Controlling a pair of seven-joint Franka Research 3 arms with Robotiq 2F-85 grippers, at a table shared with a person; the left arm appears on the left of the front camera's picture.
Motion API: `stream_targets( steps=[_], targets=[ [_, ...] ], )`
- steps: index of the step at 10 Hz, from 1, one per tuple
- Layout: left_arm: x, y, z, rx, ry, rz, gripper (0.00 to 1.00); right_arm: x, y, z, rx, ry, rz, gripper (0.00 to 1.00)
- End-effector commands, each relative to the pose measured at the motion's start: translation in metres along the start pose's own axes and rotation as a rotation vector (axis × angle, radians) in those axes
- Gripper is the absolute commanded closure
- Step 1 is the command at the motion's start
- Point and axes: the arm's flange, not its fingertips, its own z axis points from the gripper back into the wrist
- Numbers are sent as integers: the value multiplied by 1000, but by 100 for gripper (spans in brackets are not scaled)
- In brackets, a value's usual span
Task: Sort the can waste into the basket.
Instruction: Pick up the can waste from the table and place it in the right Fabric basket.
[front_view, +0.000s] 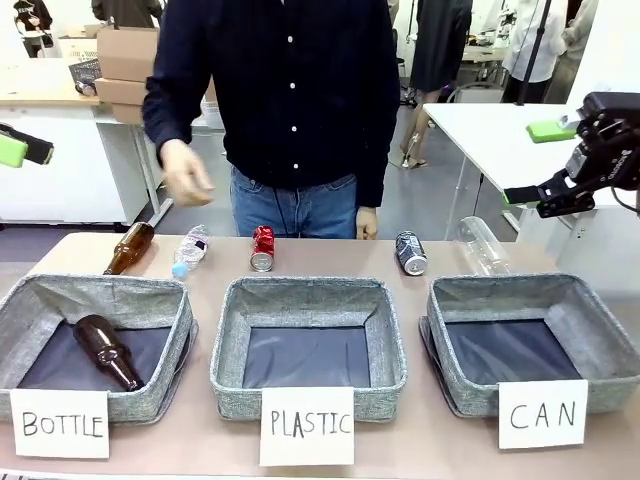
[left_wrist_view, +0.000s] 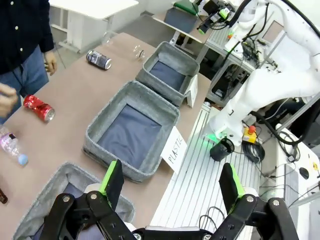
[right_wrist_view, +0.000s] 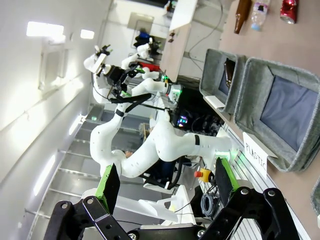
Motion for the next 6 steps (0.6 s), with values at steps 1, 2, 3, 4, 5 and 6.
stream_targets(
  steps=[1,2,3,4,5,6],
  targets=[
    [5,5,-6,21,14,-3,0,3,1,-3,22,-11,27,0],
    [12,11,-18,86,54,22,0,3,1,-3,22,-11,27,0],
    [28,27,-40,167,124,77,0,3,1,-3,22,-11,27,0],
    [50,53,-73,182,225,125,0,3,1,-3,22,-11,27,0],
    [70,81,-111,245,327,186,0,3,1,-3,22,-11,27,0],
    [84,110,-153,353,441,243,0,3,1,-3,22,-11,27,0]
  ],
)
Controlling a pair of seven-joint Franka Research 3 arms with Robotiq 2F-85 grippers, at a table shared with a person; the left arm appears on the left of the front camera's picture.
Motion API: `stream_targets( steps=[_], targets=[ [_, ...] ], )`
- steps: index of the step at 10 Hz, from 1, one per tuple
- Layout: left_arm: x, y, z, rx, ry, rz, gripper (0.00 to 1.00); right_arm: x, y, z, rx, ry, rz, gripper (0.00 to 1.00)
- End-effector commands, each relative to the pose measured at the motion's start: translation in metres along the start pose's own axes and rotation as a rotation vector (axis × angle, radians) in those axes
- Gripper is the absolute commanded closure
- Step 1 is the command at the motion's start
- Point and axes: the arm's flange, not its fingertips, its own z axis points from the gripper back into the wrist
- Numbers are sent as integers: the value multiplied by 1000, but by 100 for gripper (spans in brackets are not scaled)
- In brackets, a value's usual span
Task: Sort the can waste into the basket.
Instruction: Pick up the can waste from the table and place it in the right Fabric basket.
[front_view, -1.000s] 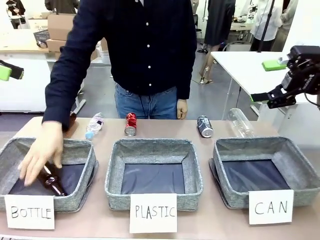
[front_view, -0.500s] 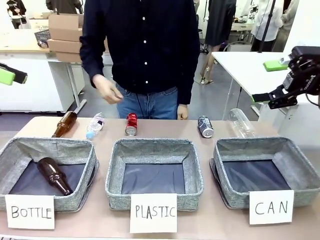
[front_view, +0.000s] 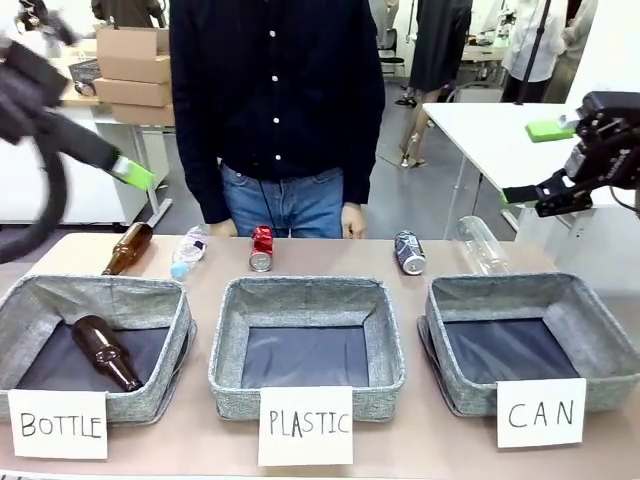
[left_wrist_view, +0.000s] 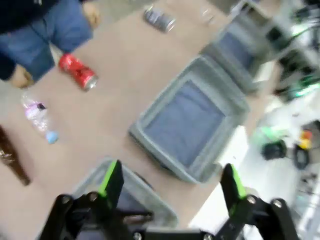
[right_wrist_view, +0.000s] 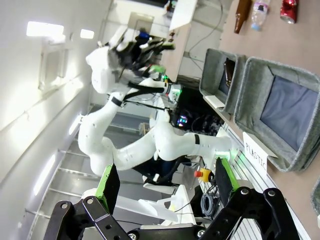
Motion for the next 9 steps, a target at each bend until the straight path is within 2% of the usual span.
stream_targets(
  steps=[1,2,3,4,5,7,8,9],
  targets=[
    [66,32,-61,63,211,98,0,3,1,-2,23,-12,27,0],
    [86,40,-90,110,206,99,0,3,1,-2,23,-12,27,0],
    [99,59,-113,153,133,130,0,3,1,-2,23,-12,27,0],
    [96,56,-102,45,109,168,0,3,1,-2,23,-12,27,0],
    [78,40,-121,131,156,82,0,3,1,-2,23,-12,27,0],
    [78,40,-121,131,156,82,0,3,1,-2,23,-12,27,0],
    [93,54,-133,110,146,114,0,3,1,-2,23,-12,27,0],
    [126,91,-153,104,142,230,0,3,1,-2,23,-12,27,0]
  ],
)
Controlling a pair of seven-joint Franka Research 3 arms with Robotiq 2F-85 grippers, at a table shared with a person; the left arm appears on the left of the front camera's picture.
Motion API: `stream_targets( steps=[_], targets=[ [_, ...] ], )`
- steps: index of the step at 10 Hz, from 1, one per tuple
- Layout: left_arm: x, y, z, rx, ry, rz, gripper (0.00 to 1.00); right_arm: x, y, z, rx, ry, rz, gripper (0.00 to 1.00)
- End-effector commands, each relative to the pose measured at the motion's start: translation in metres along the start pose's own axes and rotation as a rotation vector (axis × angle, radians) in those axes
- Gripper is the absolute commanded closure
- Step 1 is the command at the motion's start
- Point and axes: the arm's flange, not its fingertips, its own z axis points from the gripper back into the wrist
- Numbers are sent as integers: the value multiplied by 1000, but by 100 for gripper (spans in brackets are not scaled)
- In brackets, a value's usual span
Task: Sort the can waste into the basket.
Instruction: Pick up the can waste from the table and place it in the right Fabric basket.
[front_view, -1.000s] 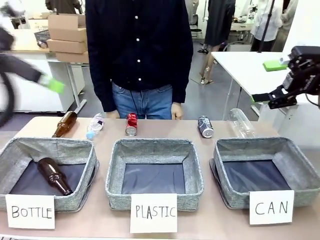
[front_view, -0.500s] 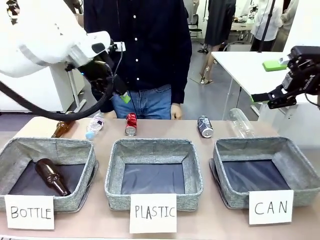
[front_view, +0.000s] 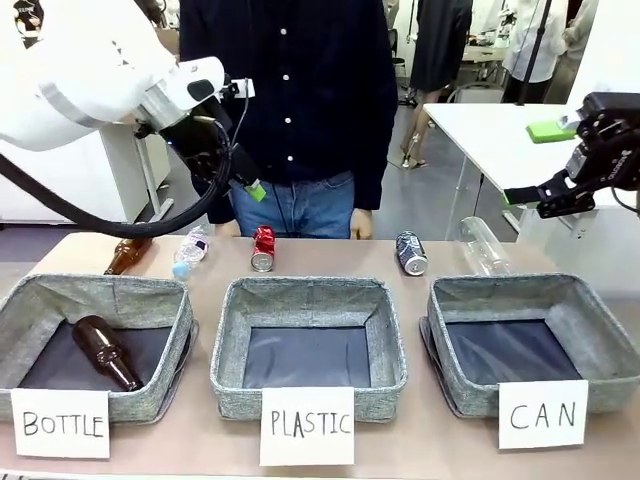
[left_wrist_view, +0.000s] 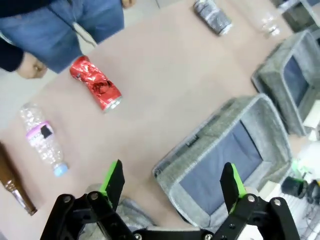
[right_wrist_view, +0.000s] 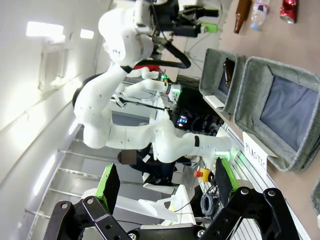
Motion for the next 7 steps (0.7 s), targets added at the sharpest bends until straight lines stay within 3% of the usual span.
stream_targets(
  steps=[1,2,4,7],
  targets=[
    [64,55,-50,-8,89,153,0,3,1,-2,23,-12,27,0],
    [77,81,-82,1,153,214,0,3,1,-2,23,-12,27,0],
    [76,113,-114,79,174,339,0,3,1,-2,23,-12,27,0],
    [79,139,-176,43,199,394,0,3,1,-2,23,-12,27,0]
  ],
)
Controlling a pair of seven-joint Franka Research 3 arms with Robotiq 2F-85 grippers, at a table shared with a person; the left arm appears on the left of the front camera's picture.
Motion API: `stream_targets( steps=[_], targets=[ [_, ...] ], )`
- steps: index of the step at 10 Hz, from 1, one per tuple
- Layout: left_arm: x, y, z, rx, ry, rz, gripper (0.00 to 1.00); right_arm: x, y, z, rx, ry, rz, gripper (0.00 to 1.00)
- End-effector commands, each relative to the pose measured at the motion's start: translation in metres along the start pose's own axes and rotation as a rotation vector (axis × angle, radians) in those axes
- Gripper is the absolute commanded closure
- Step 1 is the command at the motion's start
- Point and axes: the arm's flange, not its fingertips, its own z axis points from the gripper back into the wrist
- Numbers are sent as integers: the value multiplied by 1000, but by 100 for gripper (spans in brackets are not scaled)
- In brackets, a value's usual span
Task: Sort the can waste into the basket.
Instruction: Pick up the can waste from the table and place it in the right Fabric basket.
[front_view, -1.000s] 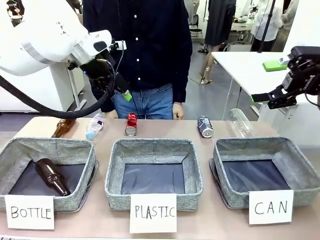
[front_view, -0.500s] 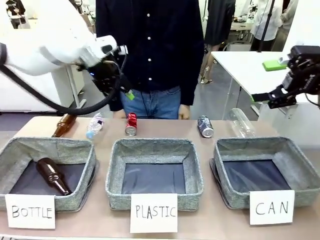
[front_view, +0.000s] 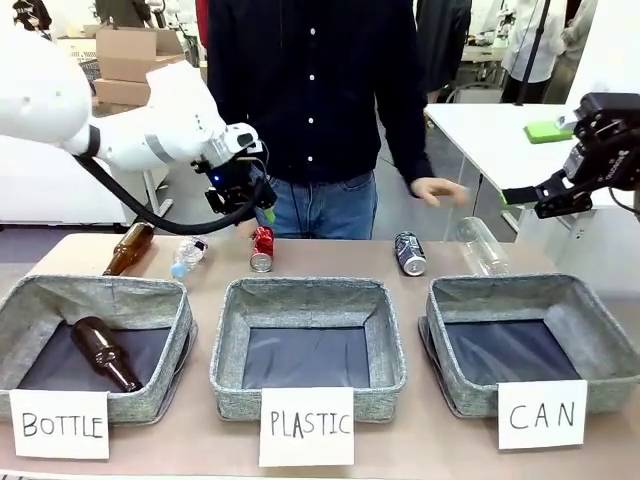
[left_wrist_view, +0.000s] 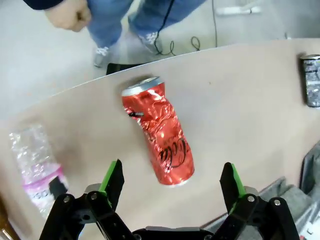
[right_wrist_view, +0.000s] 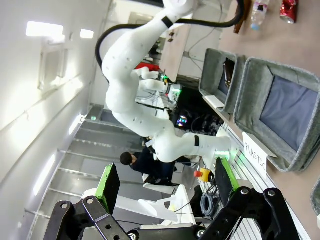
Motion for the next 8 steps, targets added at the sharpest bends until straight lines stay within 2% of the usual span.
stream_targets(
  steps=[1,3,5,8],
  targets=[
    [18,-2,-29,12,67,51,0,3,1,-2,24,-12,27,0],
    [20,10,-57,80,93,113,0,3,1,-2,24,-12,27,0],
    [16,11,-74,144,68,140,0,3,1,-2,24,-12,27,0],
    [15,6,-84,158,53,128,0,3,1,-2,24,-12,27,0]
  ],
)
